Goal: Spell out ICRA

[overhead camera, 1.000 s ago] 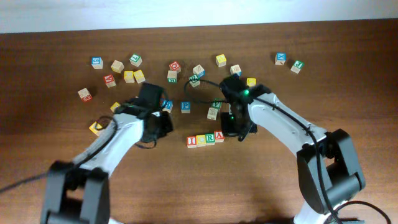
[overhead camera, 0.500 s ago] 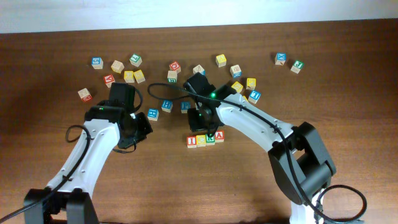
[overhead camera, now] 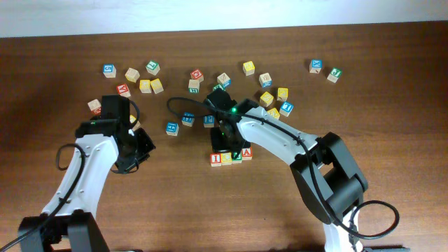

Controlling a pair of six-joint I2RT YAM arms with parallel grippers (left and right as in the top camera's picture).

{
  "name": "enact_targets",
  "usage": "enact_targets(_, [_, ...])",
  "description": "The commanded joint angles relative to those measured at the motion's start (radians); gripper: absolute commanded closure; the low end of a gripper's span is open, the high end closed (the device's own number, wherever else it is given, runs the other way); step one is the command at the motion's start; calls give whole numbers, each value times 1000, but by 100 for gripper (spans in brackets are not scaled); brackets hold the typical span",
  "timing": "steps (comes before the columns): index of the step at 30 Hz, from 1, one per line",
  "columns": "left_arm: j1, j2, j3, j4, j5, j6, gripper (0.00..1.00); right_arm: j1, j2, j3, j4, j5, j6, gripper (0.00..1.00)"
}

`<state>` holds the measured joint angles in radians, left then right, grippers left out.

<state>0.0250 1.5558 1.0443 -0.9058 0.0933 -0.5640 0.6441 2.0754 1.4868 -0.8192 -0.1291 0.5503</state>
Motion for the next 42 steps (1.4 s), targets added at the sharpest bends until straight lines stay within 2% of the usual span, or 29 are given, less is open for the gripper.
enact_targets(1, [3,-10,2,-3,-1,9,100,13,9,4,-8,-21,8,96])
enact_targets(9, [3,-10,2,-5,-4,9,100,9,9,4,-10,-16,5,95])
enact_targets(13, [3,-10,2,-6,-3,10,100,-43,9,4,12,-17,4,95])
enact_targets(15, [-24,-10,0,-8,-1,65,100,-94,8,35,-13,-67,-63,96])
enact_targets(20, [-105,5,-31,30,-1,65,100,-148,7,159,-145,-69,-110,96])
enact_targets(23, [-117,9,-31,38,-2,64,100,-108,9,93,-141,-69,-109,96])
enact_targets(26, [-117,9,-31,36,-3,65,100,-66,9,32,-123,4,-44,96])
enact_targets(42, [-117,9,-31,34,-4,65,100,-62,9,23,-141,-2,-37,96])
